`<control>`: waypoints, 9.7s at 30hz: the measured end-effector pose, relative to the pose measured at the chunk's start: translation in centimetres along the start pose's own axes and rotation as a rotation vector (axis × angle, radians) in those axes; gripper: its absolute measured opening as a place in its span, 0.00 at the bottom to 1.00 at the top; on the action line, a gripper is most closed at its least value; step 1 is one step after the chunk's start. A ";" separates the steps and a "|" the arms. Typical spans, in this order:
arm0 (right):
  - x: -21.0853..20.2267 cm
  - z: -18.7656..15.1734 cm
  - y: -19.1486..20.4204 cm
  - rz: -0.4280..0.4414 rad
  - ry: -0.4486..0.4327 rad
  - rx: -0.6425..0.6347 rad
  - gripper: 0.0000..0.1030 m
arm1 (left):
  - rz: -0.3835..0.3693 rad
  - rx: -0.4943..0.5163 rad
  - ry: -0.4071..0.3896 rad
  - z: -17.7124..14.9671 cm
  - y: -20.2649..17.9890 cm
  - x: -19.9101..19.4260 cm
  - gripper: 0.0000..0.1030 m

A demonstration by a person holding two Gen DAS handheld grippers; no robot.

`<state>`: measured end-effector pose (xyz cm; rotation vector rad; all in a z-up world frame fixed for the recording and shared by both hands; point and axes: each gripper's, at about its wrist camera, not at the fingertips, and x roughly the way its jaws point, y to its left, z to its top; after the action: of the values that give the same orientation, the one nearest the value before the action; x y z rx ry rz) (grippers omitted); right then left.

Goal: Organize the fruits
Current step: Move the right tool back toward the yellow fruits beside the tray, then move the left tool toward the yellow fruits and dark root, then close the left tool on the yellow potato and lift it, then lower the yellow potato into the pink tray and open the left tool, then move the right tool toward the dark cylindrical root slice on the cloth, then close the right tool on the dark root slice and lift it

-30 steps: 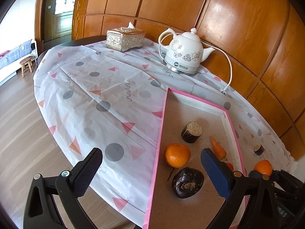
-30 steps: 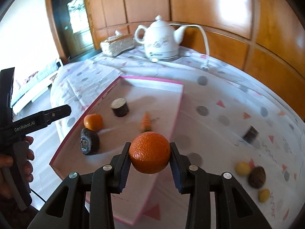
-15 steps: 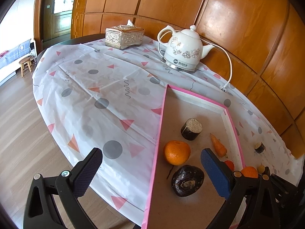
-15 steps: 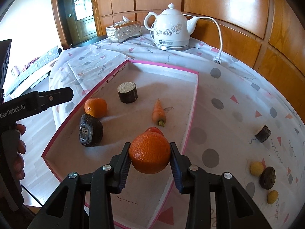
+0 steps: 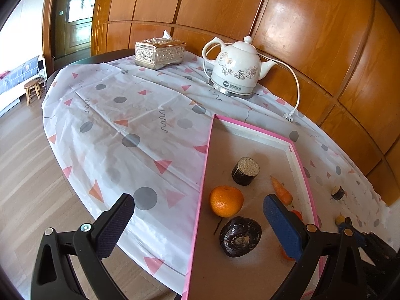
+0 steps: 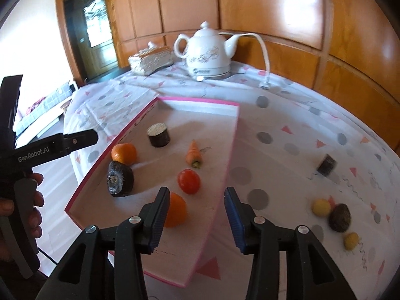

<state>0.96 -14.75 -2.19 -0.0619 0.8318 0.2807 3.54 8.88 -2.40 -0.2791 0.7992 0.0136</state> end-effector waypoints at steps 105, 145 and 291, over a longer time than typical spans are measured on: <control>-8.8 -17.3 -29.5 -0.775 -0.042 0.784 0.70 | -0.378 0.653 0.324 -4.2 -27.8 6.6 0.57; -8.4 -17.0 -29.5 -0.777 -0.044 0.774 0.74 | -0.468 0.516 0.261 -2.7 -26.9 6.0 0.27; -7.0 -13.9 -28.0 -0.637 0.028 0.728 0.40 | 0.066 -0.046 0.022 0.8 2.4 -0.1 0.81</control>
<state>-5.92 -45.53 -7.97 0.3479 0.8584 -0.6290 3.76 11.35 -2.41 -0.2964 0.8309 0.0909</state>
